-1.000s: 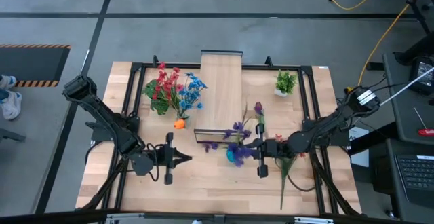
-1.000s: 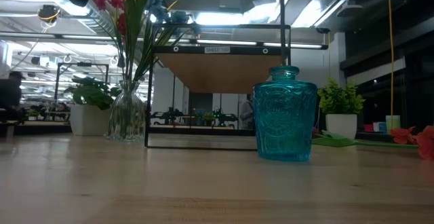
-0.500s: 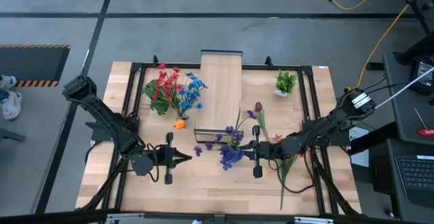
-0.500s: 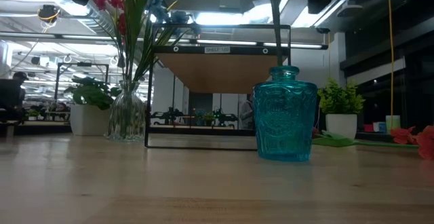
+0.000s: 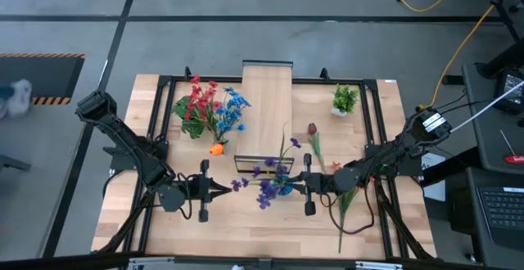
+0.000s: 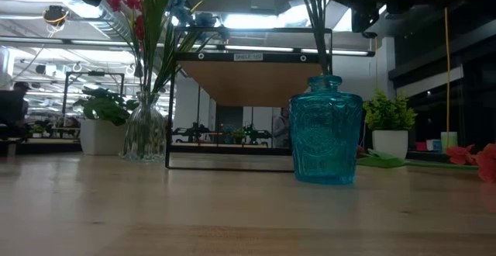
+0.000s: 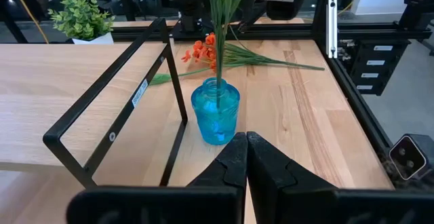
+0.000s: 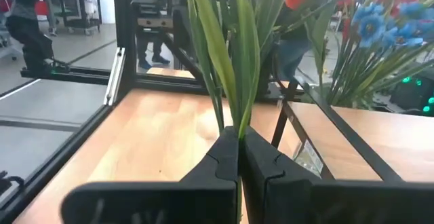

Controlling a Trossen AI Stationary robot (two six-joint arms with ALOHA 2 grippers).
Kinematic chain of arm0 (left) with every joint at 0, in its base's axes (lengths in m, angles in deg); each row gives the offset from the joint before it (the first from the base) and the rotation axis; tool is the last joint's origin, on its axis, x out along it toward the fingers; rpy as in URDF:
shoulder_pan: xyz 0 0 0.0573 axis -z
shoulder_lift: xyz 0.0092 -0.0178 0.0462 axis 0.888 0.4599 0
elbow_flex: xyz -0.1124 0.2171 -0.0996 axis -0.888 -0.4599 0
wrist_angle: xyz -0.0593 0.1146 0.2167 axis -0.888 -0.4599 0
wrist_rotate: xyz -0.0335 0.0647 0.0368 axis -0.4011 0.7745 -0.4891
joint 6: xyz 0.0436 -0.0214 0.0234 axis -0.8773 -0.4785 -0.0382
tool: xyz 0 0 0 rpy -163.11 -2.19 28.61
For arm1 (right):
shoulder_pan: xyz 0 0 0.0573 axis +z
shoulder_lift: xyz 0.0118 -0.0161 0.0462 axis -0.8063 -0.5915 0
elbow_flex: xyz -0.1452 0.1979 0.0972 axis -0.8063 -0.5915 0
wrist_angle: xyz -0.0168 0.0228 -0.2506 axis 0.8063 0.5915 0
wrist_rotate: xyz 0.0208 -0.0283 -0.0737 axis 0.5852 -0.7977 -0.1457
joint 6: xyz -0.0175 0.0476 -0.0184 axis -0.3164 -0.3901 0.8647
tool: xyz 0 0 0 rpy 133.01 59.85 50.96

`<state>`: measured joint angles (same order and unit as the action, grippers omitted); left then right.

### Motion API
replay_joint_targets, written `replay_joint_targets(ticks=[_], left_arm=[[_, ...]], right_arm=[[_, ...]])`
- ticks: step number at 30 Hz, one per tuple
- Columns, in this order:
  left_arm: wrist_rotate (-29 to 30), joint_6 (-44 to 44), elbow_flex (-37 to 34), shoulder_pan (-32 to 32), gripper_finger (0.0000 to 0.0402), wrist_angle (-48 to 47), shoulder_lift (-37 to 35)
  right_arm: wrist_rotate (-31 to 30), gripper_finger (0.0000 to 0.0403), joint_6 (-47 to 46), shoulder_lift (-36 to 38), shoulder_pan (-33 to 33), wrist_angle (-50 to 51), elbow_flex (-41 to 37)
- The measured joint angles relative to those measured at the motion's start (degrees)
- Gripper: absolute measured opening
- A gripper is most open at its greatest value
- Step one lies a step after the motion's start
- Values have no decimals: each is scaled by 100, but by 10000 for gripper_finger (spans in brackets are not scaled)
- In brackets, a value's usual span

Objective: Pick and place flowers into a vace then onto a shelf
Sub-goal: Put the purple flowers into the blue vase

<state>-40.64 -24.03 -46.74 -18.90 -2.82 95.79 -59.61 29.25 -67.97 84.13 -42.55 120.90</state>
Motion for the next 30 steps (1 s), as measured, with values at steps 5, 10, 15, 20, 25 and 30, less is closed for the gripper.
replay_joint_targets(ticks=[5, 10, 15, 20, 25, 30], left_arm=[[-1, 0, 0, 0, 5, 0, 0], [0, 1, 0, 0, 2, 0, 0], [-1, 1, 0, 0, 5, 0, -2], [-2, 1, 0, 0, 2, 0, -2], [-2, 1, 0, 0, 5, 0, -2], [-24, 1, 0, 0, 2, 0, -2]], right_arm=[[7, 3, -100, 0, -63, 43, 0], [16, 24, -425, 2, -196, 368, 0], [4, 55, -585, 2, -288, 567, 0], [11, 92, -605, 4, -286, 565, 0], [9, 126, -611, 4, -286, 565, 5], [9, 145, -674, 11, -286, 722, 158]])
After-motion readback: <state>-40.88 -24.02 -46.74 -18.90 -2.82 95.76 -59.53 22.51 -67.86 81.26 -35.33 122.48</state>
